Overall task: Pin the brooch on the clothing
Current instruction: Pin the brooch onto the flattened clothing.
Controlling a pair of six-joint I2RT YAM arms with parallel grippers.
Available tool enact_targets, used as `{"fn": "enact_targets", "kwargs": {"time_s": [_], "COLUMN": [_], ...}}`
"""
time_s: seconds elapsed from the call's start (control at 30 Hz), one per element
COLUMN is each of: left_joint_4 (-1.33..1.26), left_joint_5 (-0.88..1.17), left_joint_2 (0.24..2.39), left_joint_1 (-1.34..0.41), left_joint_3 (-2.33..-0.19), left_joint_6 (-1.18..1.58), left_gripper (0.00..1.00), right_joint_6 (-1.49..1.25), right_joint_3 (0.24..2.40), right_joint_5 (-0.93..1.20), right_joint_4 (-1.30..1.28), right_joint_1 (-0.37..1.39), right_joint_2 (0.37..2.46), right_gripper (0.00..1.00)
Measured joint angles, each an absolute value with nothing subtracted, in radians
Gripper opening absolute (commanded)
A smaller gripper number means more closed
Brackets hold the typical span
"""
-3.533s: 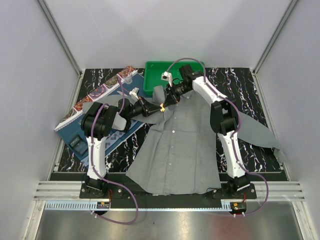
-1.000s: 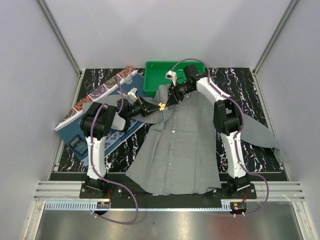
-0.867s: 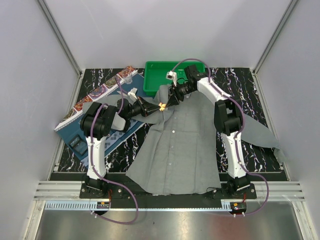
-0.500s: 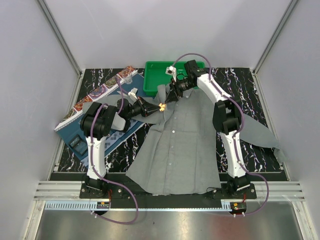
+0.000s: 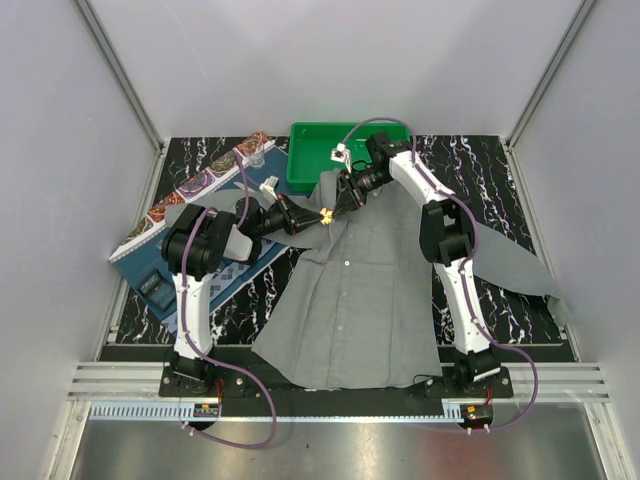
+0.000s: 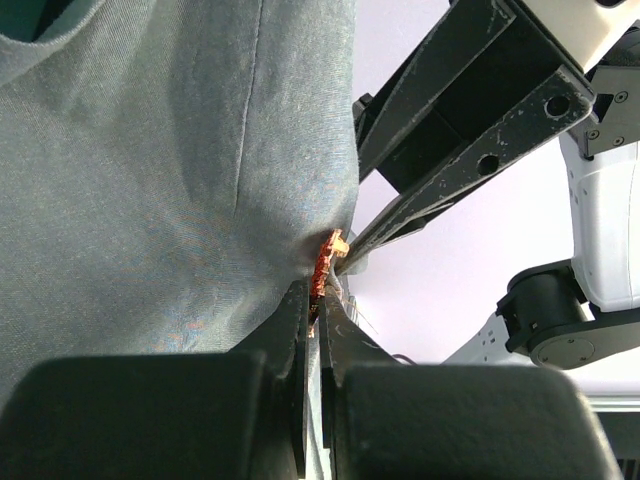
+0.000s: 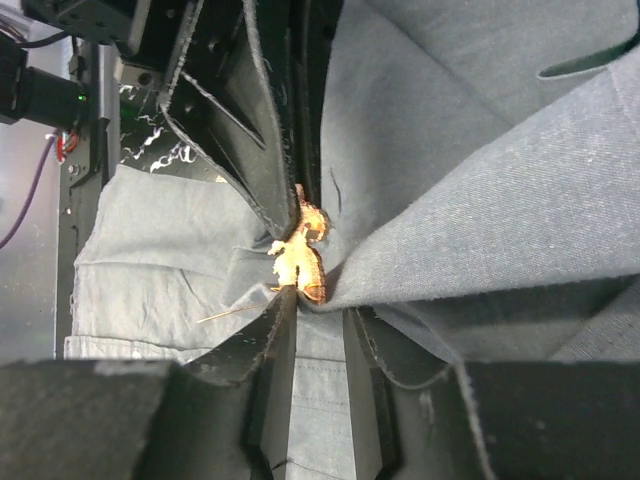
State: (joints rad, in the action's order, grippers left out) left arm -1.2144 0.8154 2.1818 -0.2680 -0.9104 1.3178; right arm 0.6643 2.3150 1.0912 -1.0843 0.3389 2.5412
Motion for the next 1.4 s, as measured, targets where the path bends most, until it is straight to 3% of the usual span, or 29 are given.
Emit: {"fn": "enact_targets", "kwargs": {"time_s": [0.2,0.37,0.4,0.5,0.57,0.67,0.7,0.8,0.83,0.87,1.07,1.23,1.4], "left_joint_4": [-1.214,-1.215,-1.214,-1.215,-1.214,-1.215,-1.216,-1.221,-1.221,-1.220,-1.075,-0.593,-0.434], "left_joint_5": [0.824,0.836,0.840,0.845,0.846,0.849,0.849,0.855,0.857,0.860,0.893,0.799,0.718], "left_joint_2": [2.182,2.182,2.182,2.182,2.182,2.182,2.181,2.164,2.147,2.124,1.819,1.431,1.176], "left_joint_1": [-0.272,-0.279,-0.280,-0.284,-0.286,-0.287,-0.287,-0.284,-0.282,-0.278,-0.204,-0.187,-0.177], "left_joint_3": [-0.910,-0.910,-0.912,-0.915,-0.916,-0.912,-0.910,-0.891,-0.881,-0.870,-0.836,-0.892,-0.852], "left_joint_6": [1.316,1.312,1.310,1.301,1.298,1.282,1.277,1.251,1.232,1.210,0.911,0.387,0.130], "left_gripper": [0.00,0.00,0.00,0.00,0.06,0.34,0.51,0.68,0.89,0.99,0.99,0.99,0.99], "right_joint_6": [0.684,0.707,0.709,0.714,0.714,0.702,0.689,0.622,0.590,0.561,0.393,0.243,0.048], "right_joint_3": [2.315,2.315,2.315,2.315,2.308,2.285,2.270,2.215,2.191,2.165,1.984,1.807,1.608], "right_joint_5": [1.128,1.137,1.137,1.140,1.145,1.156,1.163,1.173,1.175,1.177,1.190,1.190,1.197], "right_joint_4": [-1.114,-1.143,-1.148,-1.157,-1.158,-1.147,-1.137,-1.085,-1.056,-1.029,-0.847,-0.647,-0.376], "right_joint_1": [0.339,0.337,0.336,0.332,0.330,0.327,0.327,0.324,0.324,0.323,0.314,0.310,0.309], "right_joint_2": [2.541,2.541,2.541,2.541,2.541,2.539,2.537,2.528,2.523,2.515,2.422,2.296,2.170], "right_gripper": [0.27,0.11,0.01,0.00,0.00,0.00,0.00,0.00,0.00,0.00,0.00,0.00,0.00]}}
